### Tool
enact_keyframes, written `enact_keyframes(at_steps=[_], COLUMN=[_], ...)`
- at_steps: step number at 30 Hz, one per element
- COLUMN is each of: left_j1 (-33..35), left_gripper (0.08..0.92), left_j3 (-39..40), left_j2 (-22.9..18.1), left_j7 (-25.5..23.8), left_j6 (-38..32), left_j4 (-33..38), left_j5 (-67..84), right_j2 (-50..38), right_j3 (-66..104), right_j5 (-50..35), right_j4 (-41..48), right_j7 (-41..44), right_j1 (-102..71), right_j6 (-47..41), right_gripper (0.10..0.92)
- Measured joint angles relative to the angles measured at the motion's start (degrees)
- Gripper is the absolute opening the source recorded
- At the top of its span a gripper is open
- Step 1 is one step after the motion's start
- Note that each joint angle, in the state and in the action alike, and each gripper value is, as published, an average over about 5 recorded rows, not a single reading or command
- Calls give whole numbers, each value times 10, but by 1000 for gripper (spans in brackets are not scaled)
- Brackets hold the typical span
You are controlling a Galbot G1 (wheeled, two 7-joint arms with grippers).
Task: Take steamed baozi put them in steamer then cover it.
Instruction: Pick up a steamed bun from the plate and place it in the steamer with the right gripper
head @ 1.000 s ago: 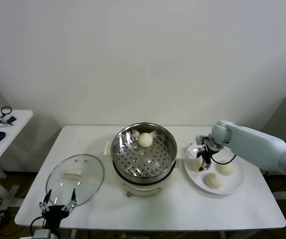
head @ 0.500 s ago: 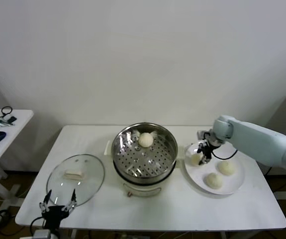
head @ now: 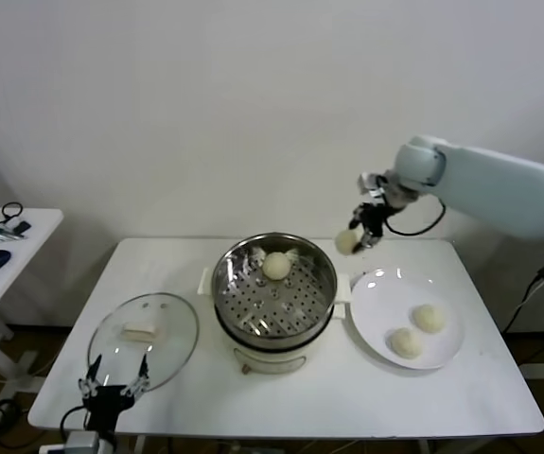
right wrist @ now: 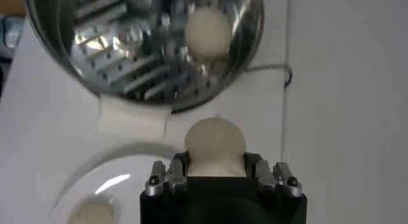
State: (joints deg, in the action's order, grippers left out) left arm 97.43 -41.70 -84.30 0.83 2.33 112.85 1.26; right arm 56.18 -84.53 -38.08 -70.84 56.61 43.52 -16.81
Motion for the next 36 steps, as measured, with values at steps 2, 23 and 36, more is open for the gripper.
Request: enact_keyframes(at_steps=[2, 23, 36], left_j1=[0, 12, 13], left_gripper=[823, 823, 823], left_j3=[0, -13, -13], left_j2=[0, -3, -4], left_j7=[0, 1, 1], left_j6=[1, 2, 3], left_j4=[2, 18, 20], left_j5=[0, 1, 1], right_j2=[16, 199, 221], right_j3=[-1, -8, 9], right_j5=[-22, -42, -23], right_j4=[-17, 24, 58], right_j7=[-11, -88, -97], right_j1=[9, -84, -120], right_j6=[-12, -68, -62], right_gripper=[578, 581, 733])
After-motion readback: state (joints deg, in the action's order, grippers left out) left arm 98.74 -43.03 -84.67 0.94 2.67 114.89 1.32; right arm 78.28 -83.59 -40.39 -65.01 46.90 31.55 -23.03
